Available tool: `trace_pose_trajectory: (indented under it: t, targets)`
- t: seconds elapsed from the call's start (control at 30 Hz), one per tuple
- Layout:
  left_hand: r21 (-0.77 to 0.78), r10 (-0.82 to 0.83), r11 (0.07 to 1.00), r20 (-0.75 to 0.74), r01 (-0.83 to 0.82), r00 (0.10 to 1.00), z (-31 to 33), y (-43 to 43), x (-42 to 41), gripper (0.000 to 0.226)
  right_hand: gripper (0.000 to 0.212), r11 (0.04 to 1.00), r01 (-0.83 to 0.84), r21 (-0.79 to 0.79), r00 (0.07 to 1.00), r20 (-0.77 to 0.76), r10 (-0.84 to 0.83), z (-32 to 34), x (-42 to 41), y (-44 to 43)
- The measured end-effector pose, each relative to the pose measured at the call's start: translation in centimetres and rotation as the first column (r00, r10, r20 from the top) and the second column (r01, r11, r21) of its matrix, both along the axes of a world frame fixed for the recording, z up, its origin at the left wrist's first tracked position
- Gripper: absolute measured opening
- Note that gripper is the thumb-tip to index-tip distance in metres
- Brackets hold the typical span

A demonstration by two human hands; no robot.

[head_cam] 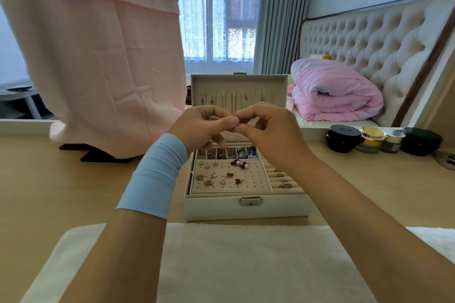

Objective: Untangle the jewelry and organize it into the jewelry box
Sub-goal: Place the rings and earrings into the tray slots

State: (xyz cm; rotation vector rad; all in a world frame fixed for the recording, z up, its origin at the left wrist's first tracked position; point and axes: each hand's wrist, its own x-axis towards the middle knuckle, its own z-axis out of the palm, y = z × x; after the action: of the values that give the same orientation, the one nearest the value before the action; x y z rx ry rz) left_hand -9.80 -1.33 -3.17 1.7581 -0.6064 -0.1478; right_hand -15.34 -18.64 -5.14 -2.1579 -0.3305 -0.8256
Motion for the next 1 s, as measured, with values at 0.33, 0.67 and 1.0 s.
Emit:
trace_pose_trajectory:
  t: [0.33,0.67,1.0]
  targets:
    - [0.045,0.085,0.995,0.049,-0.088,0.995,-0.1,1.6,0.8,0.027,0.002,0.977,-0.085,0.196,0.993,-0.058,0.098,0.2,1.3,1.5]
    - [0.627,0.061,0.752,0.242,-0.204,0.968,-2.2,1.8,2.9,0.008,0.008,0.836,0.128,-0.534,0.932,-0.223,-0.285,-1.7,1.5,2.2]
    - [0.747,0.042,0.620,0.276,-0.242,0.960,-2.4,0.7,2.6,0.008,0.011,0.737,0.129,-0.664,0.929,-0.179,-0.324,-1.8,1.6,3.1]
